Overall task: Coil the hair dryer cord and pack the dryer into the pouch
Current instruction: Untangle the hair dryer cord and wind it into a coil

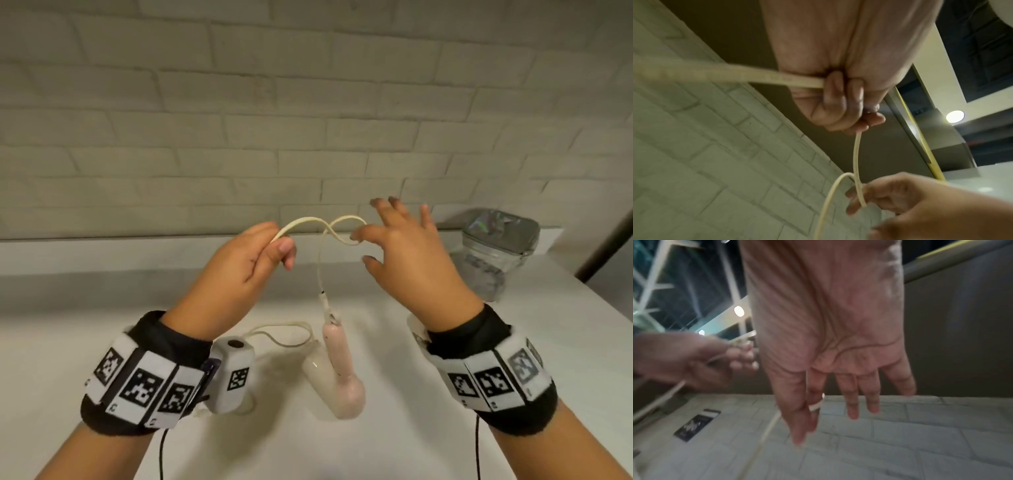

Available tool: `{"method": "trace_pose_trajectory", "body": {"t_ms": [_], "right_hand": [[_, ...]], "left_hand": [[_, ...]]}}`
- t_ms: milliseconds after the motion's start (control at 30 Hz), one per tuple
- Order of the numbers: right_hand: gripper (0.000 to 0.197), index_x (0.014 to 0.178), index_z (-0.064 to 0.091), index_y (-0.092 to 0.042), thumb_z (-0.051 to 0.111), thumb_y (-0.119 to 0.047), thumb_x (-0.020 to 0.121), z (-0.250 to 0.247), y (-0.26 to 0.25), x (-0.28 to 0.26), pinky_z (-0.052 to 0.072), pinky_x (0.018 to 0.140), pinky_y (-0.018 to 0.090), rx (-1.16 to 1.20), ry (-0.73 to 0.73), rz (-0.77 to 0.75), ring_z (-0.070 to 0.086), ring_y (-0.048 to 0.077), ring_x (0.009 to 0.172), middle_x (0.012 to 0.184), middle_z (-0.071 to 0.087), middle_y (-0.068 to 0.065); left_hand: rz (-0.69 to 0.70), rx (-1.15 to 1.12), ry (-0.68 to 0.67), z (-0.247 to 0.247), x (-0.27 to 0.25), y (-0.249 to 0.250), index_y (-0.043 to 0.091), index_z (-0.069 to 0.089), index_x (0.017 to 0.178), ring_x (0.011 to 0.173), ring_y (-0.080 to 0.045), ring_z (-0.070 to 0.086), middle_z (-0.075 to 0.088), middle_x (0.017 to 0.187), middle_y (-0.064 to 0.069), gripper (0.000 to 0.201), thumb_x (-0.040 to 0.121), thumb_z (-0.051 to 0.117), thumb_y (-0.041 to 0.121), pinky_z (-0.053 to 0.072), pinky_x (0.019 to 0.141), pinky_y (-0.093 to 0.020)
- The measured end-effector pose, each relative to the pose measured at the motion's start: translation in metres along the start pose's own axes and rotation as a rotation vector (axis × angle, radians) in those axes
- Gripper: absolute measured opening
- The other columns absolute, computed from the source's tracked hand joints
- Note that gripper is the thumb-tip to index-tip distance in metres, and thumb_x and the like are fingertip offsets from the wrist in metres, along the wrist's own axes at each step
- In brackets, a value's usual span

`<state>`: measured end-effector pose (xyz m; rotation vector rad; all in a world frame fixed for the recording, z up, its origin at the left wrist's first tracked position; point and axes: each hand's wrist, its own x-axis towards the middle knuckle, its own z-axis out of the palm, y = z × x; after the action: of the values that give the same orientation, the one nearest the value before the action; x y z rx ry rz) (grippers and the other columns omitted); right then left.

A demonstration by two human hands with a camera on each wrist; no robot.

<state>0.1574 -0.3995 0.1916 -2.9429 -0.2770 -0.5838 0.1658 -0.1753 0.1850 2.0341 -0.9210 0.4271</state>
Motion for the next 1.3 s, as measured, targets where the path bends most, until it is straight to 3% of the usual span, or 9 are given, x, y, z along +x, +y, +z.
{"method": "trace_pose_trajectory", "body": {"t_ms": [267, 367, 500, 633, 833, 900, 1000, 1167, 1300], "right_hand": [[0.035, 0.054, 0.060, -0.015, 0.061, -0.040, 0.079, -0.048, 0.005, 0.016, 0.007, 0.114, 0.051, 0.372, 0.130, -0.369, 0.042, 0.016, 0.125, 0.111, 0.060, 0.001], [0.035, 0.056, 0.056, -0.006, 0.063, -0.026, 0.083, -0.058, -0.008, 0.026, 0.042, 0.088, 0.038, 0.759, 0.077, -0.227, 0.065, 0.011, 0.073, 0.060, 0.060, 0.001], [0.028, 0.071, 0.050, -0.004, 0.044, -0.017, 0.095, -0.058, -0.027, 0.040, 0.056, 0.068, 0.047, 1.292, -0.125, -0.022, 0.048, 0.017, 0.030, 0.031, 0.039, -0.002], [0.029, 0.113, 0.050, -0.001, 0.028, -0.012, 0.099, -0.060, -0.029, 0.044, 0.055, 0.077, 0.041, 1.528, -0.318, -0.084, 0.067, 0.023, 0.057, 0.061, 0.068, 0.006], [0.039, 0.130, 0.035, -0.003, 0.031, -0.003, 0.092, -0.046, -0.019, 0.042, 0.044, 0.099, 0.042, 1.695, -0.378, -0.090, 0.061, 0.031, 0.110, 0.121, 0.063, 0.013], [0.046, 0.127, 0.034, -0.010, 0.034, 0.002, 0.083, -0.043, -0.016, 0.044, 0.042, 0.102, 0.040, 1.719, -0.354, -0.070, 0.057, 0.029, 0.117, 0.129, 0.057, 0.010], [0.060, 0.124, 0.041, -0.016, 0.038, 0.004, 0.068, -0.036, -0.008, 0.050, 0.045, 0.084, 0.021, 1.444, -0.130, 0.024, 0.058, 0.014, 0.100, 0.115, 0.060, 0.002], [0.046, 0.122, 0.056, -0.032, 0.055, -0.023, 0.077, -0.018, 0.030, 0.039, 0.031, 0.099, 0.046, 0.153, 0.462, 0.160, 0.034, 0.033, 0.115, 0.128, 0.038, 0.012], [0.037, 0.112, 0.062, -0.028, 0.069, -0.020, 0.076, 0.008, 0.054, 0.034, 0.007, 0.114, 0.053, 0.463, 0.432, -0.003, 0.027, 0.014, 0.137, 0.140, 0.039, -0.005]], "left_hand": [[-0.087, 0.066, 0.306, -0.035, 0.021, -0.038, 0.036, 0.055, 0.070, 0.073, 0.001, 0.048, 0.055, 0.074, 0.012, 0.018, 0.084, 0.048, 0.044, 0.036, 0.067, -0.015], [-0.128, 0.091, 0.329, -0.030, 0.026, -0.049, 0.038, 0.057, 0.075, 0.076, 0.003, 0.048, 0.052, 0.078, 0.013, 0.010, 0.086, 0.055, 0.037, 0.035, 0.068, -0.009], [-0.180, 0.099, 0.589, -0.021, 0.039, -0.045, 0.021, 0.064, 0.090, 0.076, 0.000, 0.044, 0.043, 0.083, 0.014, 0.010, 0.084, 0.061, 0.029, 0.036, 0.072, -0.009], [-0.217, 0.261, 0.699, 0.008, 0.037, -0.028, 0.022, 0.060, 0.088, 0.096, -0.024, 0.047, 0.050, 0.102, -0.002, 0.009, 0.080, 0.063, 0.022, 0.028, 0.082, -0.026], [-0.228, 0.094, 0.149, 0.093, -0.001, -0.016, 0.042, 0.053, 0.119, 0.141, -0.006, -0.019, 0.006, 0.154, 0.021, 0.060, 0.085, 0.010, 0.066, -0.032, 0.106, -0.038], [-0.294, -0.355, 0.006, 0.115, -0.011, -0.012, 0.042, 0.059, 0.108, 0.141, -0.001, 0.011, 0.033, 0.147, 0.021, 0.056, 0.080, 0.021, 0.072, -0.007, 0.118, -0.040], [-0.452, -0.714, -0.064, 0.136, -0.019, -0.016, 0.021, 0.060, 0.080, 0.088, -0.011, 0.065, 0.070, 0.079, 0.011, 0.042, 0.087, 0.039, 0.056, 0.047, 0.085, -0.034], [-0.615, -0.930, -0.062, 0.128, -0.031, -0.022, 0.016, 0.040, 0.058, 0.038, -0.007, 0.036, 0.037, 0.043, 0.010, 0.041, 0.086, 0.043, 0.046, 0.035, 0.040, -0.015], [-0.658, -1.049, -0.041, 0.112, -0.040, -0.025, 0.021, 0.034, 0.048, 0.035, -0.006, 0.023, 0.030, 0.040, 0.009, 0.047, 0.085, 0.050, 0.045, 0.023, 0.037, -0.016]]}}
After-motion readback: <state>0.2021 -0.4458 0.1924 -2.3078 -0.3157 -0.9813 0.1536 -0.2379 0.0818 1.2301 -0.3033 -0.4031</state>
